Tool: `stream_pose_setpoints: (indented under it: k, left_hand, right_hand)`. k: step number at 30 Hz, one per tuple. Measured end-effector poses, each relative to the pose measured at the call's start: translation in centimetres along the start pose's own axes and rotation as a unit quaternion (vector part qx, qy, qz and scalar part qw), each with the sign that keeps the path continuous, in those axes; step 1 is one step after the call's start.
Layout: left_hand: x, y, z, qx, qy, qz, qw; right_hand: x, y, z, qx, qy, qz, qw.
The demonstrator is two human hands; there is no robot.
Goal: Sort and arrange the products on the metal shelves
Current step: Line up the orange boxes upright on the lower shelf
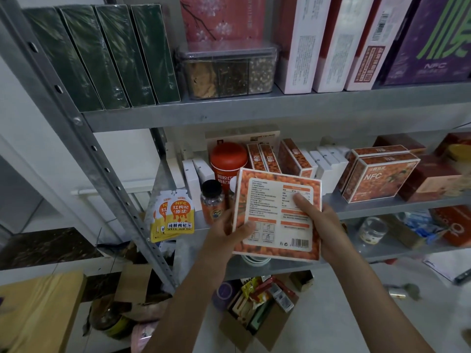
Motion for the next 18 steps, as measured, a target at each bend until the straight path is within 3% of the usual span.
stream_pose_setpoints:
  k: [10, 15, 18]
  left_hand:
    - [0.7, -0.6, -0.5, 0.040, 0.025, 0.047, 0.998]
    - [0.6, -0.8, -0.1, 0.032, 0.012, 0.043, 0.998]
    - [1.1, -0.9, 0.4, 0.059, -0.117, 0.104, 0.986]
  right_hand:
    - [1.7, 1.3, -1.3, -0.213, -0.056, 0.048, 0.974]
    - [2.2, 1.2, -1.4, -0.175, -0.072, 0.035, 0.981]
    - [2.0, 1.4, -1.4, -0.142, -0.047, 0.008, 0.989]
Point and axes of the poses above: each hand's wrist, its own y-axis away from the middle knuckle, its own z-axis out of the palm, x = y × z, the point moved 3 cm from there along -y, towards the middle knuckle, and after that the axes turned 5 degrees about y, right-handed, at the moved point
